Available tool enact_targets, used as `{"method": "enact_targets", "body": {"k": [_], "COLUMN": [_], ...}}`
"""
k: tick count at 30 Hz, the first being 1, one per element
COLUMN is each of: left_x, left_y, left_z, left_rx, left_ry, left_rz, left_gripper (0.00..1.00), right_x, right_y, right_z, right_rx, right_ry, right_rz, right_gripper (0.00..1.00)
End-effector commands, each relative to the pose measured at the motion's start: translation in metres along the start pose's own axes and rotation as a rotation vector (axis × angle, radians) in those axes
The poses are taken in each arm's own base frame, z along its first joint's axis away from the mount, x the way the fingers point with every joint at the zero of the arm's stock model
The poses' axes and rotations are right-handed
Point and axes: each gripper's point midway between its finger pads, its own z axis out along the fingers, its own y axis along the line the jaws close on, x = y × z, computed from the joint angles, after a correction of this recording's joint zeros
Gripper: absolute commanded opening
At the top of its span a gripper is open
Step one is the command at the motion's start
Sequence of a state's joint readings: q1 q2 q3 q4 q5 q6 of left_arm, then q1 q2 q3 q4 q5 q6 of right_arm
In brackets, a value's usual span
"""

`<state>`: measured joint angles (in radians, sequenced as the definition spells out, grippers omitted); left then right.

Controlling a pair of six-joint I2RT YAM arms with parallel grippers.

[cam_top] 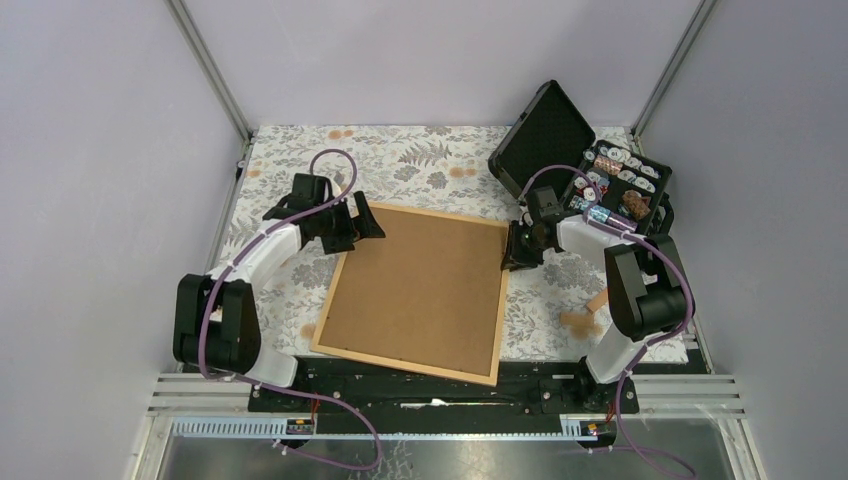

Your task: Put the photo into the frame

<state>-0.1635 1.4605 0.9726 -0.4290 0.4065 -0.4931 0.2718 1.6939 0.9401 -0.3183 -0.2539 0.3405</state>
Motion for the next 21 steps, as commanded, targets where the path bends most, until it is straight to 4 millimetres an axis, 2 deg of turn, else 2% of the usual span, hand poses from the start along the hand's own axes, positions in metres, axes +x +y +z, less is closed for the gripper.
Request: {"method": "enact_targets", "body": {"k": [1, 8, 16, 21], "left_x": [-0.003, 0.0, 0.004, 0.003], "left_y": [-0.006, -0.007, -0.007, -0.003], "left_z": [0.008, 0.015, 0.021, 0.02], "left_rx": [0.057, 0.086, 0.1, 0.079], "left_ry": [-0.004, 0.029, 0.049, 0.04], "left_rz": [0.041, 0.035, 0.019, 0.024], "left_gripper": [0.99, 0.99, 0.99, 0.99], "right_x": [0.003, 0.018, 0.021, 0.032], "right_y": [-0.02, -0.014, 0.003, -0.011], "right_z": [-0.01, -0.011, 0.003, 0.012], "right_rx": [0.094, 0.052, 0.003, 0.16], "right_ry": [0.031, 0.054, 0.055, -0.01], "right_rz": [-0.017, 0.051, 0.107, 0.172], "right_gripper": [0.38, 0.52, 0.55, 0.52]}}
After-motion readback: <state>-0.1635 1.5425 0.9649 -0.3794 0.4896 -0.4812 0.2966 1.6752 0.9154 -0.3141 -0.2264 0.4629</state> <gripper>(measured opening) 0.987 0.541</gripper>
